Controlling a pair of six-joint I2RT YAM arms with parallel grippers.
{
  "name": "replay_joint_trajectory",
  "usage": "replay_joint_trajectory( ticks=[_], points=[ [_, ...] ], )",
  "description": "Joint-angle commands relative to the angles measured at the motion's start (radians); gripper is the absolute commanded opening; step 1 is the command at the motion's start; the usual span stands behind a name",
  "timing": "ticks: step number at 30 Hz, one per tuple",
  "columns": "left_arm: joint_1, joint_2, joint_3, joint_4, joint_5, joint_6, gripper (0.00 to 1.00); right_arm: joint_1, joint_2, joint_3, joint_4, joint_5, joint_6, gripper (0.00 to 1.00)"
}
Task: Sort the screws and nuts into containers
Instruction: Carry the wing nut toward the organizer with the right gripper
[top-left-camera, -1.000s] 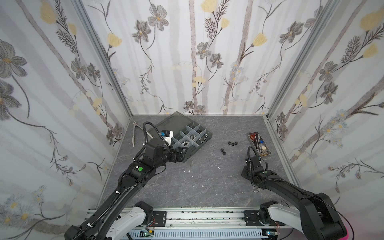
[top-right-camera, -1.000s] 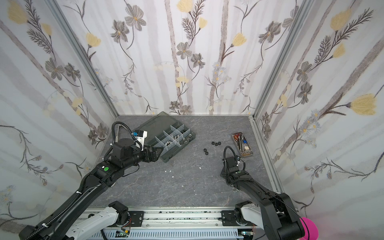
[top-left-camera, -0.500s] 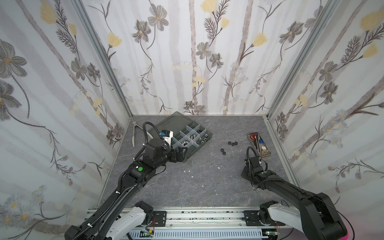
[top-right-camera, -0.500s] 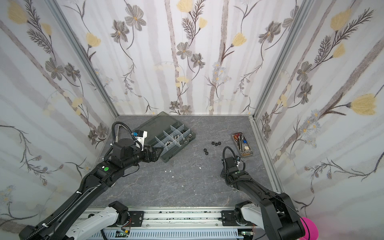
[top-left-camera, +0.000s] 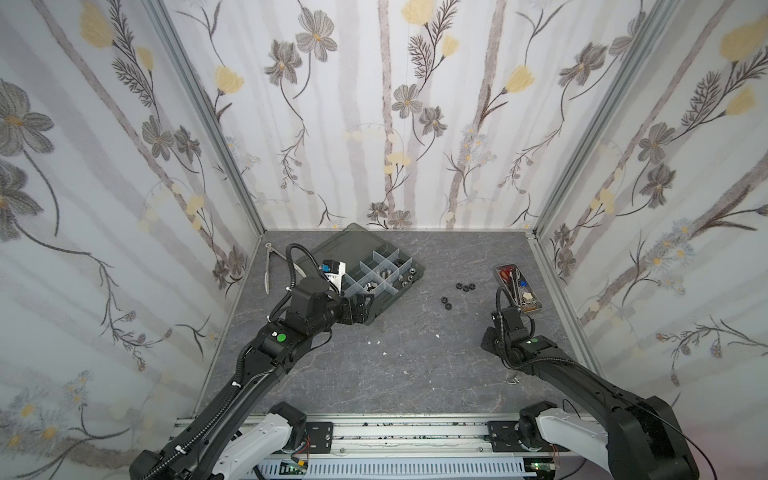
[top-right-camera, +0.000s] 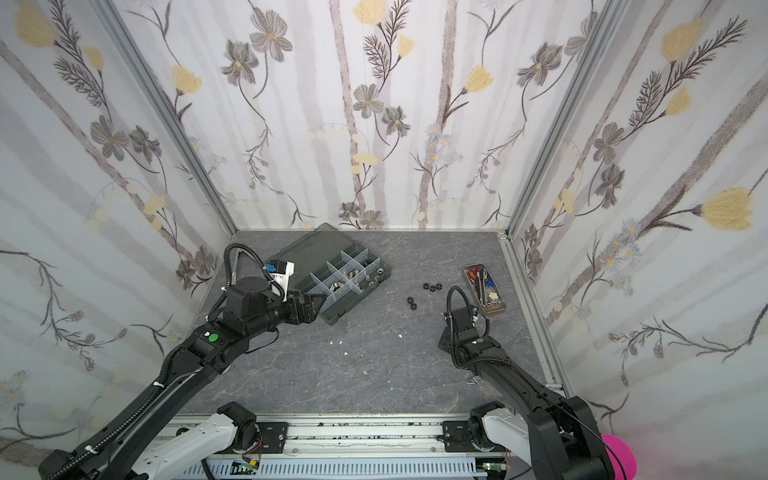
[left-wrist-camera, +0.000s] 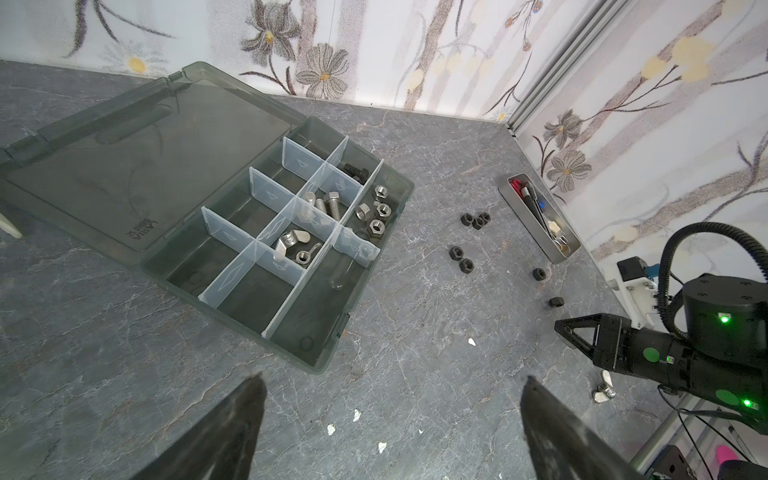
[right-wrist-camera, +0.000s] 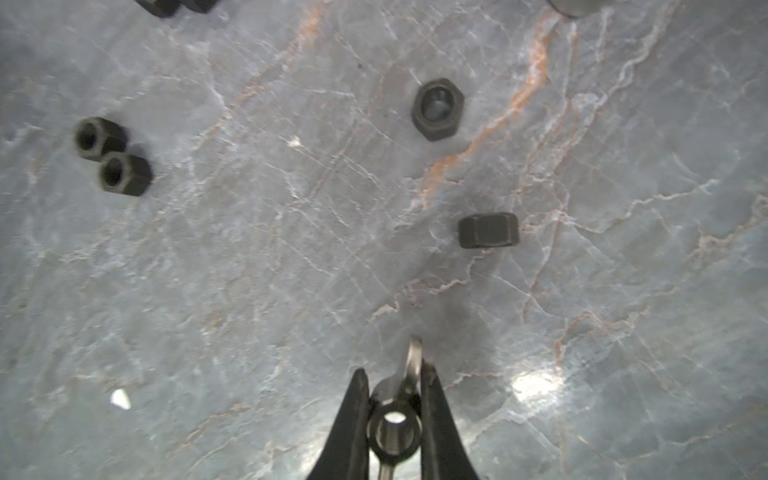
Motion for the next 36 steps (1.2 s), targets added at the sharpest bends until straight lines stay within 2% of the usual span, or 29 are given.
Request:
replay_joint_trajectory(
  ticks=[1,6,21,26,36],
  points=[
    [0.001,-0.003,-0.005,0.018,-0.023,0.008,0.96,0.005,0.014,0.047,0.022,-0.053,-0.030,0.06],
    [0.002,-0.011,-0.006,0.019,-0.043,0.009,1.00,0.048,0.075,0.145,0.049,-0.089,-0.037,0.06],
    [0.003,-0.010,-0.016,0.013,-0.137,0.005,1.00,0.237,0.380,0.509,0.119,-0.126,-0.060,0.04],
    [0.007,0.024,-0.015,0.003,-0.183,-0.003,1.00,0.261,0.514,0.635,0.162,-0.179,-0.069,0.03],
    [0.043,0.115,-0.009,-0.001,-0.181,-0.016,1.00,0.291,0.783,0.908,0.198,-0.274,-0.129,0.03]
  ],
)
